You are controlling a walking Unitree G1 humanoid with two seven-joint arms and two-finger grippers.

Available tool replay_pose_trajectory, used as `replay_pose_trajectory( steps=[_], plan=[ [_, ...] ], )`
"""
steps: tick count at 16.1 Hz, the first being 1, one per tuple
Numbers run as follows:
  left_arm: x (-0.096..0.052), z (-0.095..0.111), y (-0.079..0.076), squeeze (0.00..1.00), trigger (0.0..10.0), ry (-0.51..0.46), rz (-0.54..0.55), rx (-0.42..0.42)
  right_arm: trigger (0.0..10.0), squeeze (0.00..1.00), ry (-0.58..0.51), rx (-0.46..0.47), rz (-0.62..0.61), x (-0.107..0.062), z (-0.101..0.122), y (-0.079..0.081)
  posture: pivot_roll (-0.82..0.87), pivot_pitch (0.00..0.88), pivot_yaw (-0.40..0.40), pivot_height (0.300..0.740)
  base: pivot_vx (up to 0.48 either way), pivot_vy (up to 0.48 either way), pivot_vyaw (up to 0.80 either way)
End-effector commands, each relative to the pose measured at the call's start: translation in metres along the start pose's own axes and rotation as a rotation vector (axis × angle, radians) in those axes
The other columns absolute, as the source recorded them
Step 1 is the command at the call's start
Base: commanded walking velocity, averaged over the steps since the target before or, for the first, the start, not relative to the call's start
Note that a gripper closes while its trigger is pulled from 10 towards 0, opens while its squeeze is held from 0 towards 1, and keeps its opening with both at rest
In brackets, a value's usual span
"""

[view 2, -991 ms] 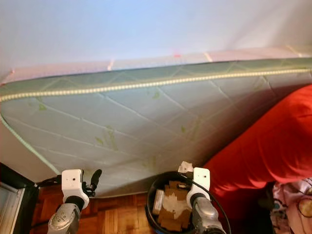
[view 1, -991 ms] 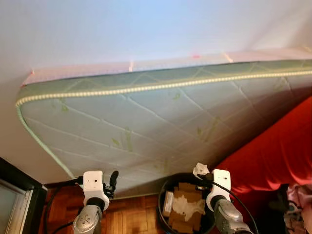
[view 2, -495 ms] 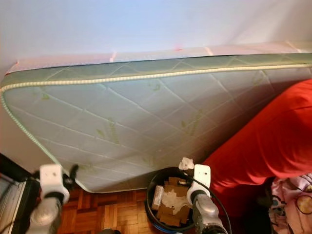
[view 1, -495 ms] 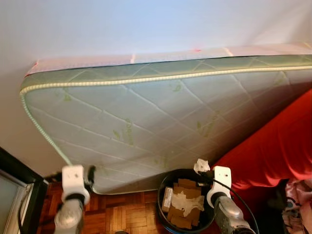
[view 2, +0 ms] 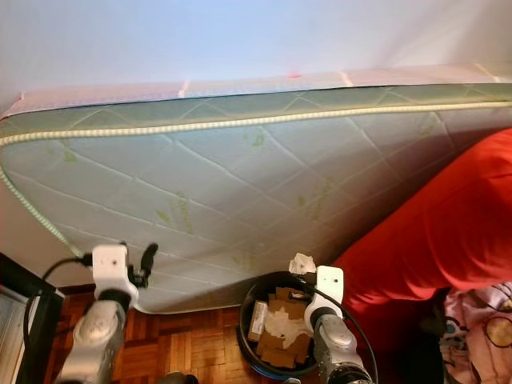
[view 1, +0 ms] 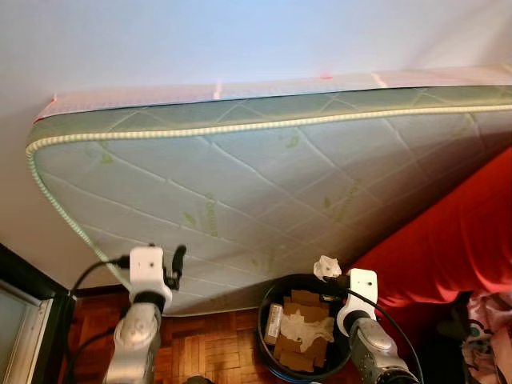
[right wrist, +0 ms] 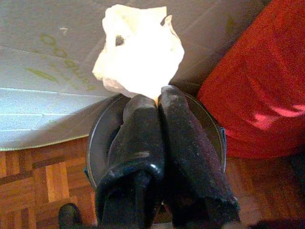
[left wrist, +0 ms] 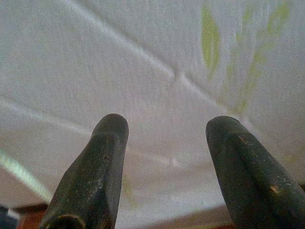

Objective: Clean up the room

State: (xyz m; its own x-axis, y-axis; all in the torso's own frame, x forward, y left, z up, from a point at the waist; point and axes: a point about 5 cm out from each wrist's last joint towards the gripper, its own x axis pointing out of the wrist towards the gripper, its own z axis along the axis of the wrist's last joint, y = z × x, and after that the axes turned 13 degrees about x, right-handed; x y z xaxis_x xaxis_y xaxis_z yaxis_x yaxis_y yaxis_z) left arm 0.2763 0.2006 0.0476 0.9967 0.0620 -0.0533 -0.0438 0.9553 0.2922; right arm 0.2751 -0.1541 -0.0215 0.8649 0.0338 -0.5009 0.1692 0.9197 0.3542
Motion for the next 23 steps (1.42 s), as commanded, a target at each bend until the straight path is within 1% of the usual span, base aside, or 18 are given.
replay_pose_trajectory(
  steps=[1, 4, 6, 7, 9, 11, 14, 19, 23],
  plan=[
    [-0.009, -0.015, 0.0, 0.0, 10.0, 0.063, -0.009, -0.007, 10.0, 0.0, 0.0, 0.002, -0.003, 0.0, 0.001, -0.002, 0.11, 0.157, -0.056, 0.69, 0.0, 0.0, 0.0],
    [-0.009, -0.015, 0.001, 0.0, 10.0, 0.064, -0.004, -0.026, 10.0, 0.0, -0.002, 0.002, -0.002, 0.001, 0.003, -0.002, 0.11, 0.162, -0.059, 0.69, 0.0, 0.0, 0.0],
    [-0.008, -0.011, -0.003, 0.0, 10.0, 0.049, -0.018, -0.043, 10.0, 0.0, -0.006, 0.002, -0.001, 0.001, 0.004, -0.002, 0.11, 0.162, -0.059, 0.69, 0.0, 0.0, 0.0],
    [-0.008, -0.009, -0.008, 0.0, 10.0, 0.039, -0.035, -0.049, 10.0, 0.0, -0.016, 0.004, 0.004, 0.001, 0.006, -0.002, 0.11, 0.16, -0.061, 0.69, 0.0, 0.0, 0.0],
    [-0.007, -0.006, -0.012, 0.0, 10.0, 0.027, -0.043, -0.063, 10.0, 0.0, -0.032, 0.005, 0.017, 0.003, 0.011, 0.001, 0.11, 0.16, -0.061, 0.69, 0.0, 0.0, 0.0],
    [-0.006, -0.005, -0.012, 0.0, 10.0, 0.024, -0.048, -0.061, 10.0, 0.0, -0.026, -0.005, 0.017, 0.004, 0.012, 0.002, 0.11, 0.15, -0.061, 0.69, 0.0, 0.0, 0.0],
    [-0.006, -0.003, -0.013, 0.0, 10.0, 0.019, -0.057, -0.071, 10.0, 0.0, -0.031, 0.0, 0.015, 0.004, 0.013, 0.001, 0.11, 0.142, -0.057, 0.658, 0.0, 0.0, 0.0],
    [-0.005, -0.001, -0.014, 0.0, 10.0, 0.016, -0.064, -0.07, 10.0, 0.0, -0.038, 0.006, 0.01, 0.002, 0.011, -0.002, 0.11, 0.126, -0.056, 0.658, 0.0, 0.0, 0.0],
    [-0.005, 0.001, -0.015, 0.0, 10.0, 0.009, -0.064, -0.075, 10.0, 0.0, -0.052, 0.002, 0.025, 0.003, 0.014, -0.001, 0.11, 0.129, -0.061, 0.658, 0.0, 0.0, 0.0]
  ],
)
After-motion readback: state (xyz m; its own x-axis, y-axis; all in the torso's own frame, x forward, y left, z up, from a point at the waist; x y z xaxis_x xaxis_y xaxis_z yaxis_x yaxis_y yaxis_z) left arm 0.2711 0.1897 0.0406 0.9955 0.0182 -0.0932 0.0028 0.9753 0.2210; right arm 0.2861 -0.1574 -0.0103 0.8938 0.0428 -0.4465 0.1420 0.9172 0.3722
